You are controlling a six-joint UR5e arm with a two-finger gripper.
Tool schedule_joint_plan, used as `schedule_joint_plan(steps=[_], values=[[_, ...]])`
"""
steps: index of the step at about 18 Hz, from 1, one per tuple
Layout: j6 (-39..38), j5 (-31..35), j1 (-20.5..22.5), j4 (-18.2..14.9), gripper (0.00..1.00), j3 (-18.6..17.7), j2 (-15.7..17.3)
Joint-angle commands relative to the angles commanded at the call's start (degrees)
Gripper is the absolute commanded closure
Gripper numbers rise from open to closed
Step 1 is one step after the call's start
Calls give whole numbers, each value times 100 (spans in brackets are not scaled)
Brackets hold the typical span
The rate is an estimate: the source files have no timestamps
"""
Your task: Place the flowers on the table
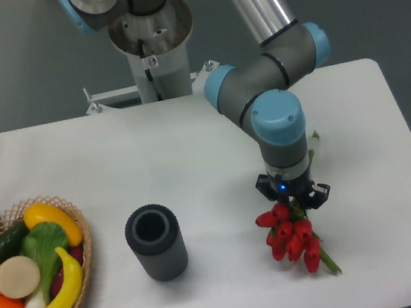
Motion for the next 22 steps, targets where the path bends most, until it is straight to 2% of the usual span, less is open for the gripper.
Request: schedule_joint_plan(steps=[3,9,12,13,17,22], values=[[0,0,17,26,0,17,79],[35,-53,255,18,0,299,553],[701,-245,473,-96,0,290,790],[842,-377,588,-245,0,290,930],[1764,-483,948,-1237,0,387,1388],[2784,-615,1440,-1845,0,220,1959]])
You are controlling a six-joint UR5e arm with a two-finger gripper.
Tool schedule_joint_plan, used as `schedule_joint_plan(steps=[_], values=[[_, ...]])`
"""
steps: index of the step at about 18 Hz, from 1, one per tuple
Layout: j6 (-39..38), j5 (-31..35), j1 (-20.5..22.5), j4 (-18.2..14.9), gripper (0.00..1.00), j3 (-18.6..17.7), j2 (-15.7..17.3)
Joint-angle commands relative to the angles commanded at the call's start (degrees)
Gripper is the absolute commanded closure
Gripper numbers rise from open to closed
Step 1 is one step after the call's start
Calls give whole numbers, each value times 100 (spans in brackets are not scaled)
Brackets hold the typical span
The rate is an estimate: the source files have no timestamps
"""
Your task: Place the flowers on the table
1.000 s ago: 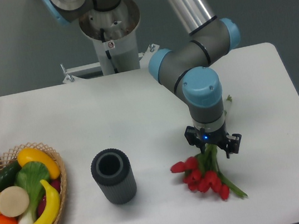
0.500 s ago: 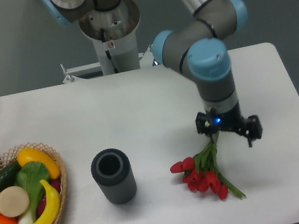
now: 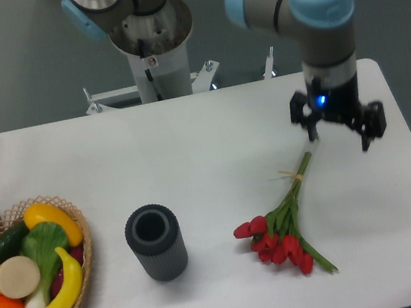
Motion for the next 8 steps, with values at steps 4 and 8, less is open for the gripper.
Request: schedule_joint_plan(steps=[4,8], values=[[1055,-272,528,-282,0,-255,378],[1680,-579,941,-326,0,-458,572]])
